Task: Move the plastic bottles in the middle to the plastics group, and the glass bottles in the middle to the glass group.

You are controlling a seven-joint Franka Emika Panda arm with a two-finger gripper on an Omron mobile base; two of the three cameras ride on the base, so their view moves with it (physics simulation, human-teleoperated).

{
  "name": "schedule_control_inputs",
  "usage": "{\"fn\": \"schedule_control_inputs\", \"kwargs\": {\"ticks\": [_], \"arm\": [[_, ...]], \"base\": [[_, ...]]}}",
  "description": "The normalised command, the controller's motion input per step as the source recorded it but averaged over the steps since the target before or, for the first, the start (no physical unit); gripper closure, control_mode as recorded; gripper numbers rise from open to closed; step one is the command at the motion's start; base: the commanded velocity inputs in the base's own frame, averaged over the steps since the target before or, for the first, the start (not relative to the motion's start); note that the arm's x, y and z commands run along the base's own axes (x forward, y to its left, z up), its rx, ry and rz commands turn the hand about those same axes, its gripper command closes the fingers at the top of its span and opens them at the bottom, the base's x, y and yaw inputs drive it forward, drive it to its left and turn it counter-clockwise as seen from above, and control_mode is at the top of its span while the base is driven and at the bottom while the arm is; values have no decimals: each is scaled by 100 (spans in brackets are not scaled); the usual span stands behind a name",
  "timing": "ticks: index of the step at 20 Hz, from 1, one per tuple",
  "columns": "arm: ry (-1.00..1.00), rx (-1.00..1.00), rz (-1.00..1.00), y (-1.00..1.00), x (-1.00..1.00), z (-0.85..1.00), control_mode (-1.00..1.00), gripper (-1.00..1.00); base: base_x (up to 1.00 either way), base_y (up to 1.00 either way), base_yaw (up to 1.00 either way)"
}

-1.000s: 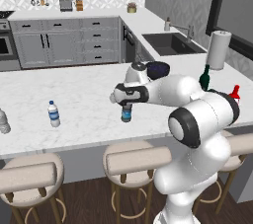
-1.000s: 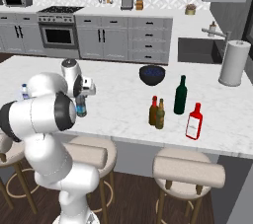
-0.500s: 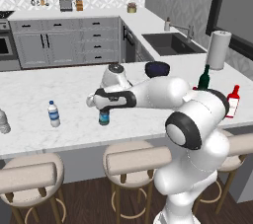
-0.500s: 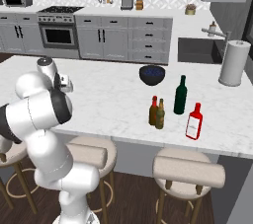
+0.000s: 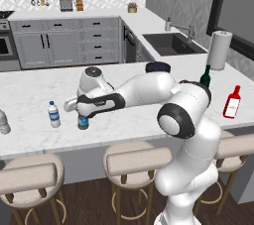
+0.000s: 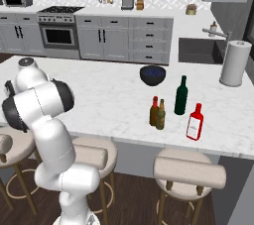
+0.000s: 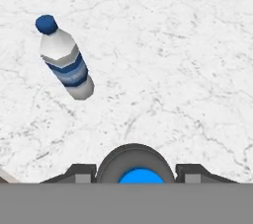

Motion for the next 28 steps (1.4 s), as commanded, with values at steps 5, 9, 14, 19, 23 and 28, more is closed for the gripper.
{"fn": "schedule_control_inputs", "kwargs": {"ticks": [5, 9, 14, 19, 23, 28], "arm": [[0, 0, 1, 51, -5, -3, -100, 100], [0, 0, 0, 37, 0, -12, -100, 100], [0, 2, 0, 44, 0, -13, -100, 100], [-1, 3, 0, 49, 0, -12, -100, 100], [0, 1, 0, 42, 2, -21, -100, 100], [0, 0, 0, 28, 3, -32, -100, 100]], "base": [[0, 0, 0], [0, 0, 0], [0, 0, 0], [0, 0, 0], [0, 0, 0], [0, 0, 0]]}}
